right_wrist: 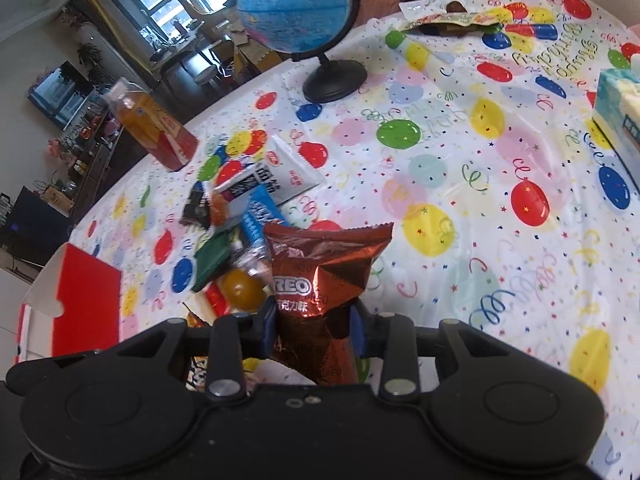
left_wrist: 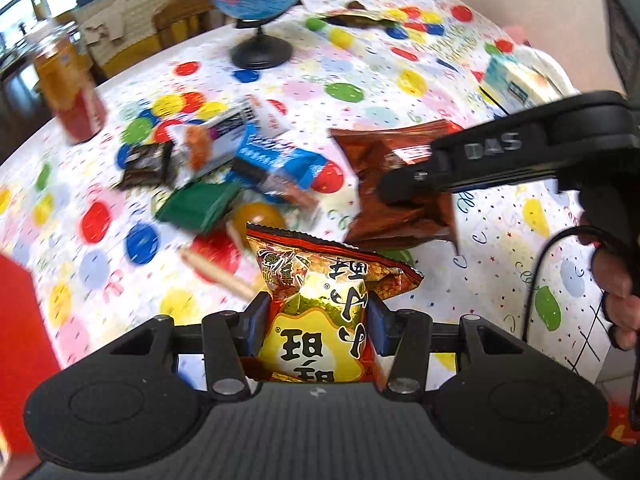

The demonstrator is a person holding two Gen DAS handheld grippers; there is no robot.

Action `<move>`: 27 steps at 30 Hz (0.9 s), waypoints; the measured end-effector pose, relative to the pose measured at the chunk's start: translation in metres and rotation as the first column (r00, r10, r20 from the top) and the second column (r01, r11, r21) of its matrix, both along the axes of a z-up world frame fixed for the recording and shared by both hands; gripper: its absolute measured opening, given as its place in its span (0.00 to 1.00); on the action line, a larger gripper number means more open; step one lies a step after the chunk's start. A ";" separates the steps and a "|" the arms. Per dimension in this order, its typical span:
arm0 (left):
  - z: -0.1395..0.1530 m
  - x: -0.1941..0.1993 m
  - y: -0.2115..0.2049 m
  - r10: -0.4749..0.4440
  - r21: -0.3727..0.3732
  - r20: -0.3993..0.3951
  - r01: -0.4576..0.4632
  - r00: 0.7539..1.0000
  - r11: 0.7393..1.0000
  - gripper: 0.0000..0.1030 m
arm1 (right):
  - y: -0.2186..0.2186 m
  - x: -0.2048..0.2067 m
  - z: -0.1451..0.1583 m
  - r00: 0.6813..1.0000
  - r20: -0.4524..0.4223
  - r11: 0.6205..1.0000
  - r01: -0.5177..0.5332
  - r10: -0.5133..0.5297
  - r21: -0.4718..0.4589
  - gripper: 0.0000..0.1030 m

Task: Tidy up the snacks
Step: 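Carry the Oreo bag with the right tool while the left tool carries the chip bag to the box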

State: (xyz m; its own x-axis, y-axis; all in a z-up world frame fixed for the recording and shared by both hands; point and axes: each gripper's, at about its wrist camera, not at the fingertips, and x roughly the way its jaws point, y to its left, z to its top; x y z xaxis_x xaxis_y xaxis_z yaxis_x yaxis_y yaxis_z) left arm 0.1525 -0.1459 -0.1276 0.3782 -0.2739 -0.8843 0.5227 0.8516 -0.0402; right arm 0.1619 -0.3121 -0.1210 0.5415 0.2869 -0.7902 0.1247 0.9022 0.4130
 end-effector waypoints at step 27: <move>0.089 -0.024 0.184 0.364 -0.131 0.049 -0.355 0.930 0.926 0.47 | 0.145 -0.043 0.091 0.966 0.123 0.973 -0.223 0.229 -0.067 0.33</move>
